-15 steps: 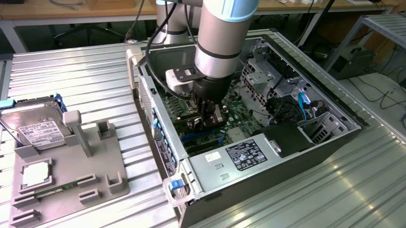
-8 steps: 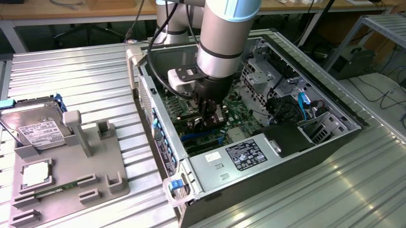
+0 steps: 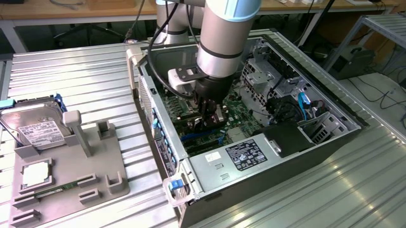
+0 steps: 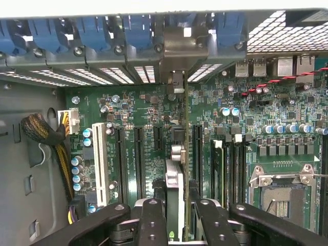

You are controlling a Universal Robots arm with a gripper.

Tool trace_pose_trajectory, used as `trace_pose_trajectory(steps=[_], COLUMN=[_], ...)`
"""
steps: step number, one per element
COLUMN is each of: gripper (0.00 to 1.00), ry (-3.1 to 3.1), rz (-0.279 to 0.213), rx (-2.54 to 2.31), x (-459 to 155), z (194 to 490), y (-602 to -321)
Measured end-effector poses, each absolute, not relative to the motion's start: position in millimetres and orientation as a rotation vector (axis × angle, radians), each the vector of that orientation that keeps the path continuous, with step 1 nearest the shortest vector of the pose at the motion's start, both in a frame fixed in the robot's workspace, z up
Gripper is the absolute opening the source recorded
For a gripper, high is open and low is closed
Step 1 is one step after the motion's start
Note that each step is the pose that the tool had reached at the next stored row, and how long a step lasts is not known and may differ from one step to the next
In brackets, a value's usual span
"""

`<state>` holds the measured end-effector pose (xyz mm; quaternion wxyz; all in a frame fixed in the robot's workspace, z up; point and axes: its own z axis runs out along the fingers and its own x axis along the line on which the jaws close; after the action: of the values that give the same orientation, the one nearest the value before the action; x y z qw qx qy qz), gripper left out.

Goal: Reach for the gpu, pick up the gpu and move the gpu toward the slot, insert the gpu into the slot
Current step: 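Insert the gpu into the slot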

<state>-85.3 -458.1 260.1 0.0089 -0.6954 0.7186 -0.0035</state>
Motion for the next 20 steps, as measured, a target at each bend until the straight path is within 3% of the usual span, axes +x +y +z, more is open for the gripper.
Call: trace_pose_trajectory(steps=[20], gripper=[0.27], ry=[2.246], rz=[-0.013], rx=[-2.173], x=[-85.5], z=[254.4], y=[-457.8])
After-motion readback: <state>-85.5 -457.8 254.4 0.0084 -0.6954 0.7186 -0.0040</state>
